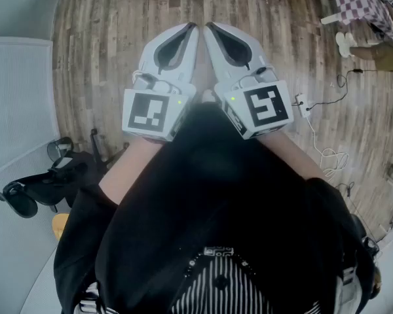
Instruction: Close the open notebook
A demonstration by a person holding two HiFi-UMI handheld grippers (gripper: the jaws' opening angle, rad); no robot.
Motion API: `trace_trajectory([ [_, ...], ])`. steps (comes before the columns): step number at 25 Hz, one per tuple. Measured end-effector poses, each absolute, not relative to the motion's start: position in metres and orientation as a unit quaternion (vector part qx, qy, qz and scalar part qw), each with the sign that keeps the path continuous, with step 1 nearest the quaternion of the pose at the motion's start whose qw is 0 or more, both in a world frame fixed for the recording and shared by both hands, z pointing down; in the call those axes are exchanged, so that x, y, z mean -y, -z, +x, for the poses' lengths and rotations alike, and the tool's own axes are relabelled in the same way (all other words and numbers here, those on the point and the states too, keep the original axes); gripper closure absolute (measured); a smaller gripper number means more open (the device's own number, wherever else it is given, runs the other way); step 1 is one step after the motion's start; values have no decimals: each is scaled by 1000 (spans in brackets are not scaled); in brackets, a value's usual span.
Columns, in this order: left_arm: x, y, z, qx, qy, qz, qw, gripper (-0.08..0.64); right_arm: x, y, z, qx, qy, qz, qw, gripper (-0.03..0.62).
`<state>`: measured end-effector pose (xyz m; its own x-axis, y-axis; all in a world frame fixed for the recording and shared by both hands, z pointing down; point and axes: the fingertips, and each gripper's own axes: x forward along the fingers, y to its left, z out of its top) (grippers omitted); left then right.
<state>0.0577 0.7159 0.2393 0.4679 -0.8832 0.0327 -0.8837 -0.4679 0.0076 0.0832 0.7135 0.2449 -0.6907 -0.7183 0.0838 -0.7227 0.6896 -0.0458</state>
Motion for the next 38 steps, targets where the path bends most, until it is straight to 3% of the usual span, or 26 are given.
trace_trajectory([
  [19, -699, -229, 97, 512, -25, 858, -5, 557, -691, -238, 115, 924, -56, 378, -6, 592],
  [38, -575, -246, 57, 469, 3, 883, 12, 555, -577, -250, 73, 903, 7, 427, 48, 591],
])
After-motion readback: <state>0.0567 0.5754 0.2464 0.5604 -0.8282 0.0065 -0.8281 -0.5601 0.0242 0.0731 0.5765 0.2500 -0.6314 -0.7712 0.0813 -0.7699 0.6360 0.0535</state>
